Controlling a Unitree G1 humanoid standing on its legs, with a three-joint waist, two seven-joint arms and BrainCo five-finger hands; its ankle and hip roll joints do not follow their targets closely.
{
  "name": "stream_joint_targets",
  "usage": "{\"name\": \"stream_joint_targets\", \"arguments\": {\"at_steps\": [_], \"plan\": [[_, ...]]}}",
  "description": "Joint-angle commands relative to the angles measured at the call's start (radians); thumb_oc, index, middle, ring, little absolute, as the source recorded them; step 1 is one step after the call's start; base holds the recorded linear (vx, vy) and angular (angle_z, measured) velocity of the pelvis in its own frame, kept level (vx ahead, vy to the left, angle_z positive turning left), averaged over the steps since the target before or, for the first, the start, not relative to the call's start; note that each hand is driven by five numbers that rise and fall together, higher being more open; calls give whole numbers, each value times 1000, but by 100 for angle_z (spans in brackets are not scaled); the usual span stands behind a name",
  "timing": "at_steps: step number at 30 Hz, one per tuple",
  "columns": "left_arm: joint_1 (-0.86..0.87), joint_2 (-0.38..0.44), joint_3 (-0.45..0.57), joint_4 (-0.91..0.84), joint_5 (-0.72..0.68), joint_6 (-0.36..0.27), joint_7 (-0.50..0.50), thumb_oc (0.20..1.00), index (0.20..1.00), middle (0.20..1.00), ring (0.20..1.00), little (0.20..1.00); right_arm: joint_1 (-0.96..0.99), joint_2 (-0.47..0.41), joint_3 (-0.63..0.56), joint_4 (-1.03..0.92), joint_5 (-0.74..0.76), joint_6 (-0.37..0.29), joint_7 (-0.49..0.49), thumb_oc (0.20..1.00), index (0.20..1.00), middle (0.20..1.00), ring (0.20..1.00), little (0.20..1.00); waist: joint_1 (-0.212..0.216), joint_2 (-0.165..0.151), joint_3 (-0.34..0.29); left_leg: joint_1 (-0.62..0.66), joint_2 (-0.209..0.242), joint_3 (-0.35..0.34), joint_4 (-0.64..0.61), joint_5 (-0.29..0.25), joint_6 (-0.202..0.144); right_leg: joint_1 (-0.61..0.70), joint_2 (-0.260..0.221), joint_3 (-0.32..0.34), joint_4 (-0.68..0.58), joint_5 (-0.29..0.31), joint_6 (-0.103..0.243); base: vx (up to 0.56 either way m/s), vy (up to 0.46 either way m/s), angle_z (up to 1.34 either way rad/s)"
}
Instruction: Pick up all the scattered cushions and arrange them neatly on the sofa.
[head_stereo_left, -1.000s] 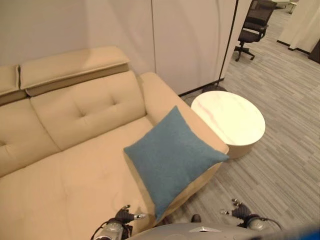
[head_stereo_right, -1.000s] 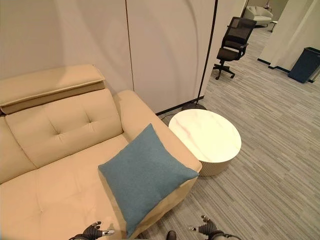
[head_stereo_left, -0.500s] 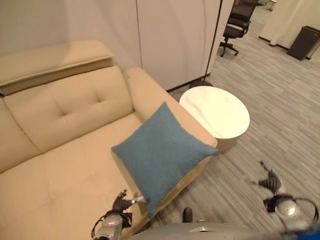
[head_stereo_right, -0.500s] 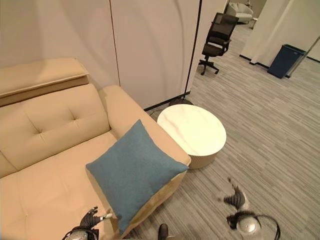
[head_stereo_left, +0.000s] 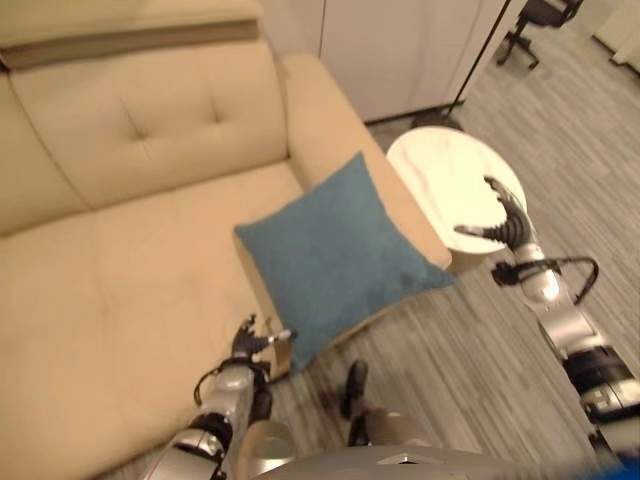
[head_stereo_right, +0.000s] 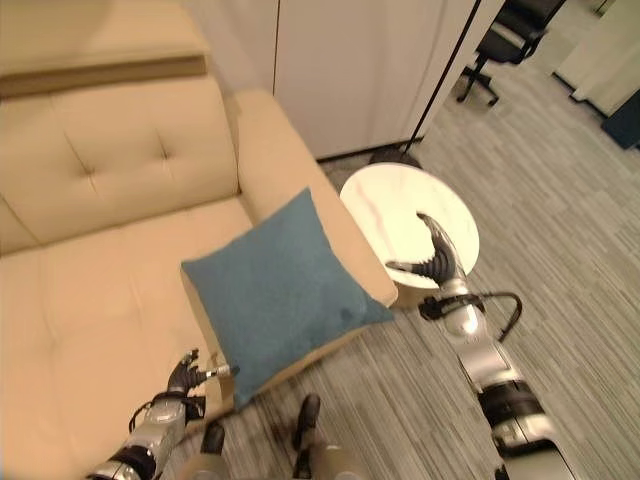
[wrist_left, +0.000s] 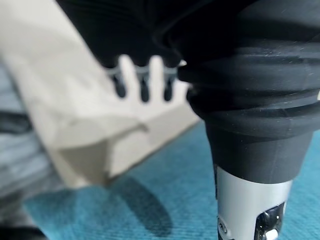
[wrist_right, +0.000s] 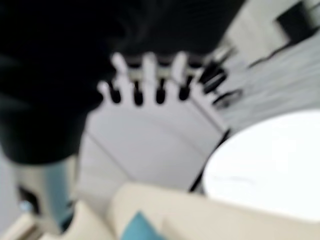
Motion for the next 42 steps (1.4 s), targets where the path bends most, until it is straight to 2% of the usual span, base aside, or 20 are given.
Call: {"name": "stream_joint_targets", "arguments": {"at_steps": [1, 6, 8, 15, 20, 25, 28, 34, 35, 36, 37, 39, 42], "plan": [[-95, 15, -47, -45, -42, -52, 21, 1000, 1000, 1000, 1000, 1000, -167, -23, 60, 88, 122, -17, -32, 1000, 1000, 1000, 1000, 1000, 26, -34, 58, -61, -35, 6, 29, 21, 41, -5, -44, 16, 113, -63, 63, -66, -36, 22], [-118, 29, -66, -54, -60, -56, 14, 1000, 1000, 1000, 1000, 1000, -307, -11, 146, 230, 174, 4, -6, 1000, 1000, 1000, 1000, 1000, 42, -40, 80, -88, -34, -7, 28, 34, 35, -24, -42, 8, 116, -62, 57, -27, -22, 15], [-123, 31, -68, -44, -84, -58, 15, 1000, 1000, 1000, 1000, 1000, -382, 21, 180, 312, 180, 22, -12, 1000, 1000, 1000, 1000, 1000, 48, -32, 88, -96, -32, -15, 21, 39, 33, -32, -43, 0, 123, -67, 55, -8, 0, 8], [-139, 35, -69, -25, -109, -65, 17, 1000, 1000, 1000, 1000, 1000, -467, 66, 224, 449, 211, 43, 14, 1000, 1000, 1000, 1000, 1000, 57, -16, 105, -112, -36, -19, 27, 42, 32, -51, -52, -9, 149, -77, 51, -20, 14, 8], [-190, 41, -86, 13, -128, -65, 15, 1000, 1000, 1000, 1000, 1000, -544, 116, 247, 579, 279, 56, 45, 1000, 1000, 1000, 1000, 1000, 72, -3, 141, -149, -40, -39, 43, 52, 30, -80, -64, -27, 173, -82, 48, -39, 1, 10], [-218, 41, -98, 6, -138, -68, 18, 1000, 1000, 1000, 1000, 1000, -581, 137, 259, 639, 278, 66, 40, 1000, 1000, 1000, 1000, 1000, 78, -3, 156, -176, -41, -46, 50, 59, 28, -96, -66, -34, 175, -79, 48, -20, -5, 13], [-261, 45, -101, 10, -152, -74, 26, 1000, 1000, 1000, 1000, 1000, -619, 154, 280, 676, 251, 78, 32, 1000, 1000, 1000, 1000, 1000, 78, -15, 170, -205, -40, -53, 59, 65, 24, -117, -66, -37, 175, -74, 48, -16, -22, 3], [-342, 35, -98, 7, -189, -81, 42, 1000, 1000, 1000, 1000, 1000, -620, 143, 291, 631, 236, 76, 24, 1000, 1000, 1000, 1000, 1000, 73, -43, 192, -263, -34, -66, 83, 64, 16, -165, -64, -48, 191, -74, 49, -23, -45, 5], [-377, 34, -99, 25, -193, -80, 47, 1000, 1000, 1000, 1000, 1000, -619, 140, 295, 605, 233, 73, 21, 1000, 1000, 1000, 1000, 1000, 65, -57, 197, -285, -30, -65, 93, 64, 13, -183, -62, -51, 194, -71, 49, -5, -34, 10], [-377, 34, -99, 26, -193, -80, 46, 1000, 1000, 1000, 1000, 1000, -620, 140, 295, 605, 233, 73, 21, 1000, 1000, 1000, 1000, 1000, 65, -57, 197, -287, -30, -65, 94, 64, 13, -184, -62, -51, 194, -72, 49, -33, -63, 12], [-416, 38, -102, 36, -191, -80, 55, 1000, 1000, 1000, 1000, 1000, -622, 136, 303, 569, 232, 66, 17, 1000, 1000, 1000, 1000, 1000, 54, -78, 203, -317, -26, -61, 113, 60, 11, -210, -58, -49, 199, -69, 49, -21, -48, 8], [-428, 41, -102, 30, -191, -80, 58, 1000, 1000, 1000, 1000, 1000, -622, 134, 305, 558, 232, 63, 16, 1000, 1000, 1000, 1000, 1000, 50, -86, 203, -332, -26, -62, 124, 58, 10, -222, -56, -49, 201, -67, 49, -16, -42, 3], [-479, 47, -91, 44, -213, -81, 65, 1000, 1000, 1000, 1000, 1000, -629, 128, 321, 518, 231, 57, 17, 1000, 1000, 1000, 1000, 1000, 32, -116, 206, -370, -17, -62, 147, 52, 7, -253, -48, -48, 205, -62, 49, -15, -51, 1]]}}
